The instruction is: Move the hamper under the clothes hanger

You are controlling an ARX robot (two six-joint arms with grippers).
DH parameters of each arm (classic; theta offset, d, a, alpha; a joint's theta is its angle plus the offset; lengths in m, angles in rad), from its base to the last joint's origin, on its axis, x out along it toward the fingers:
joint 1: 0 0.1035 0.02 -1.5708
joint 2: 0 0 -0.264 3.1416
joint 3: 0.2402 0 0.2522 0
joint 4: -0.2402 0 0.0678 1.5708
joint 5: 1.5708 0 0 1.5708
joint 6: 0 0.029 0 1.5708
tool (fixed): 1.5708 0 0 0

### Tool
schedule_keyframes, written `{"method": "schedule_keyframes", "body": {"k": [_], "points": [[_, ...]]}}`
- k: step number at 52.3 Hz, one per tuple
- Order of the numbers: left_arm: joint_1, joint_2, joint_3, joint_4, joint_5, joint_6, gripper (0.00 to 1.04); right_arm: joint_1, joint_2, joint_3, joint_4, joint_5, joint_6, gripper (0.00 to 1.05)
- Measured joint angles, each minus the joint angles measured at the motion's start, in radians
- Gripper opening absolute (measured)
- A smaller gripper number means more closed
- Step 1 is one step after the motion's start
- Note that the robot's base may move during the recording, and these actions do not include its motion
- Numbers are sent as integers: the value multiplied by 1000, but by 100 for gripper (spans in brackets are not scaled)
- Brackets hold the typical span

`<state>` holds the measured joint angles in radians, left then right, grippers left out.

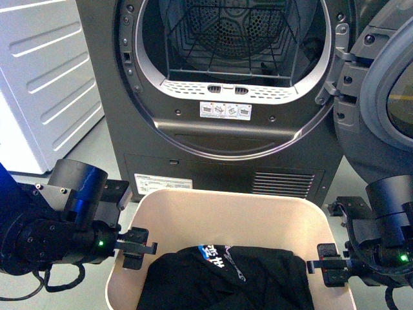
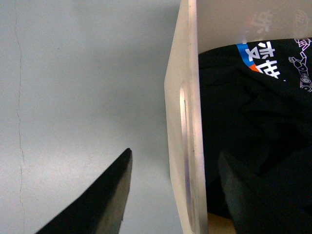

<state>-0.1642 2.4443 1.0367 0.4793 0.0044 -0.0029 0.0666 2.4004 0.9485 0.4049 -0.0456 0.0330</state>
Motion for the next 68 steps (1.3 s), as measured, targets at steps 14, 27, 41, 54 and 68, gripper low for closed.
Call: {"method": "schedule_keyframes", "body": {"k": [14,27,41,54,68], "points": [[-4,0,2,-11,0,-10,11,2,2,4,-1,-2,24,3],[-6,-16,1,-43,-7,-31,4,2,-11,-2,-5,-3,48,3],[5,-98,-15,-82,-8,-30,4,2,-90,-27,-29,-9,50,3],[6,-143,-22,-87,-23,-28,4,10,-107,-30,-28,-9,50,3],[6,-146,-32,-87,-28,-26,4,18,-107,-41,-15,-3,51,3]]}}
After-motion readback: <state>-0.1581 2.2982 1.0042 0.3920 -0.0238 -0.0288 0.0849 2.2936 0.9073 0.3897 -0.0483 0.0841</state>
